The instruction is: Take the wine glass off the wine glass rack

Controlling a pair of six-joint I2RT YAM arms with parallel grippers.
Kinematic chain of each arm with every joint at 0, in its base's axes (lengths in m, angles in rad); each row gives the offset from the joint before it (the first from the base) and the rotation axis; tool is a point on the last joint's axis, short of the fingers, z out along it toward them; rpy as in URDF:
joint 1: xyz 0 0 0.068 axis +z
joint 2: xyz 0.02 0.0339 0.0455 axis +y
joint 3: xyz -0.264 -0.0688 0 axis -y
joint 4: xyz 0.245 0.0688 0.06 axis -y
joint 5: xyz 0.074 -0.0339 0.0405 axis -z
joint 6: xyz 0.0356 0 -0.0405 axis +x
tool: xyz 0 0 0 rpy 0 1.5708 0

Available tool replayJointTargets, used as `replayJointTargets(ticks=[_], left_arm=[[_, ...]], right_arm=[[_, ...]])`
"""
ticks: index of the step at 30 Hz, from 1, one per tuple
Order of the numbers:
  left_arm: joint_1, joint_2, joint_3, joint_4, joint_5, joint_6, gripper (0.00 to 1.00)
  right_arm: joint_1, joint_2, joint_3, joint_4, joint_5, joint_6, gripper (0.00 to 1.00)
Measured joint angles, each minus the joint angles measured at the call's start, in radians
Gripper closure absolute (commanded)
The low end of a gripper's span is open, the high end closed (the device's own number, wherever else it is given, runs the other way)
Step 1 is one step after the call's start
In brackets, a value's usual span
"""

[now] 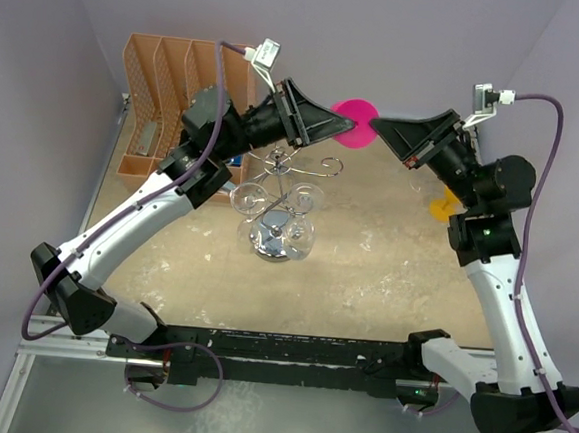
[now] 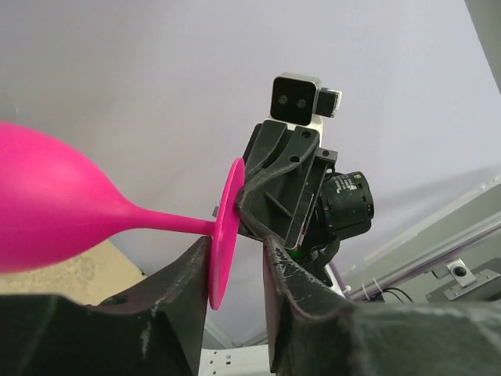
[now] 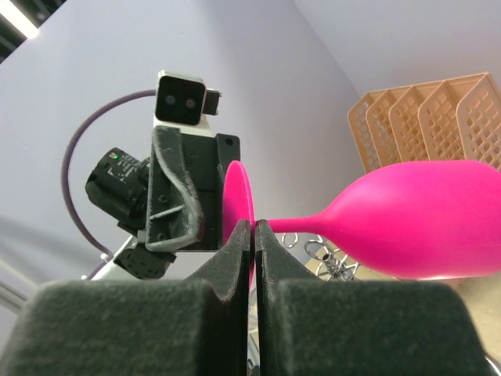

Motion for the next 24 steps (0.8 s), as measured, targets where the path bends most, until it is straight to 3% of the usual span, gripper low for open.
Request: replayJointTargets(ticks=[3, 5, 11, 14, 24], left_arm=[[-0.005, 0.000, -0.006, 0.019, 0.005, -0.011, 1.00], [-0.003, 0.000, -0.022, 0.032, 0.008, -0.016, 1.00], [-0.006, -0.013, -0.082, 0.087, 0.054, -0.014, 1.00], [-0.006, -0.040, -0.118, 0.097, 0.074, 0.008, 1.00], [-0.006, -0.168, -0.208, 0.296, 0.092, 0.054, 1.00]], right_arm=[[0.000, 0.000, 0.000, 0.016, -0.002, -0.003, 0.93], [0.000, -0.005, 0.000, 0.027, -0.003, -0.008, 0.82], [0.000, -0.027, 0.000, -0.012, -0.018, -0.111, 0.29], [0.000, -0.062, 0.000, -0.076, -0.002, -0.201, 0.16], [0.000, -0.190, -0.005, -0.180, 0.146, -0.374, 0.09]])
